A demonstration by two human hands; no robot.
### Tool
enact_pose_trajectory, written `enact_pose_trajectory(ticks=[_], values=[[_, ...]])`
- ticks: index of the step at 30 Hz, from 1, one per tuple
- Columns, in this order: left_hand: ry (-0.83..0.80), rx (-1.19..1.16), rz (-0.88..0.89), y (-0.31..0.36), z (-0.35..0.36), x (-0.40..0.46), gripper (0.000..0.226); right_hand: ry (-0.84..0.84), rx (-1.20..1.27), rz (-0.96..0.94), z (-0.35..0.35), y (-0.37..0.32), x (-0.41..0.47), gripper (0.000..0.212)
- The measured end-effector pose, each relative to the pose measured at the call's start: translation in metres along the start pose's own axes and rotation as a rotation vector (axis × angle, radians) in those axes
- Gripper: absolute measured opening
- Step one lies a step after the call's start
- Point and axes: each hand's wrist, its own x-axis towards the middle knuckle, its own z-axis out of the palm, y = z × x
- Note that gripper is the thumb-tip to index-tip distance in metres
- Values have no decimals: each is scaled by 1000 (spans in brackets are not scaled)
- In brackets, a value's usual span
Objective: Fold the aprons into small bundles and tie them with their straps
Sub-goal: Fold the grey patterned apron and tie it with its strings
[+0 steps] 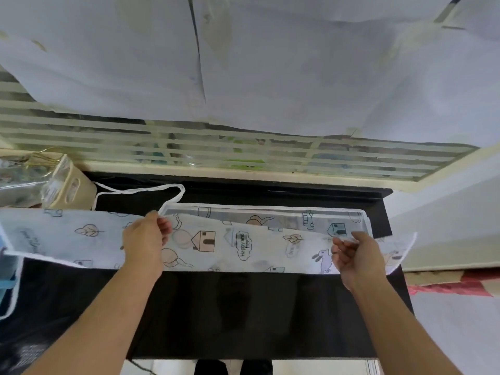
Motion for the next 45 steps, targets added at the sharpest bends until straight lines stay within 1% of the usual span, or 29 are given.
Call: enact_pose_trajectory(ticks=[6,9,12,14,15,16,17,18,20,21,22,23,24,25,27,29,31,35,39,42,44,45], values=[[-5,15,-99,-2,32,47,22,85,-230,-29,35,-16,40,45],[-7,29,-143,-3,38,65,23,99,-277,-25,44,-21,63,45],[19,48,-174,-4,45,79,22,50,-266,-32,53,-22,82,46],[28,86,-149,-5,48,78,22,-62,-175,-59,55,-20,86,46],[24,174,-93,-7,51,74,23,-130,-118,-81,55,-17,87,40],[12,308,3,-12,52,67,21,-173,-103,-123,53,-13,86,33],[-21,445,132,-20,54,57,14,-200,-154,-189,52,-6,84,25],[-79,566,273,-29,54,44,16,-210,-269,-289,49,5,79,22],[-268,780,559,-51,57,26,40,-226,-608,-548,46,34,64,28],[-381,900,665,-63,61,19,49,-243,-784,-681,47,50,57,35],[-485,1031,725,-76,66,15,58,-273,-968,-809,48,67,50,43],[-549,1181,769,-90,71,12,65,-303,-1149,-927,51,84,46,51],[-573,1329,825,-104,76,12,71,-330,-1311,-1002,52,100,46,59],[-576,1449,880,-114,77,12,74,-345,-1440,-1029,50,113,48,64],[-574,1545,945,-125,75,18,78,-303,-1590,-1007,40,126,58,66],[-592,1545,958,-124,68,28,79,-256,-1650,-991,21,130,69,66],[-571,1553,929,-116,59,40,84,-238,-1674,-981,4,126,75,66],[-505,1566,846,-101,43,54,98,-209,-1727,-897,-10,118,75,68],[-505,1566,836,-99,41,51,102,-201,-1743,-863,-6,116,71,69],[-513,1566,822,-97,41,52,103,-179,-1741,-837,4,115,62,75],[-516,1561,826,-98,41,50,103,-214,-1720,-875,21,118,51,76],[-515,1555,830,-98,42,50,103,-259,-1711,-913,30,121,46,75]])
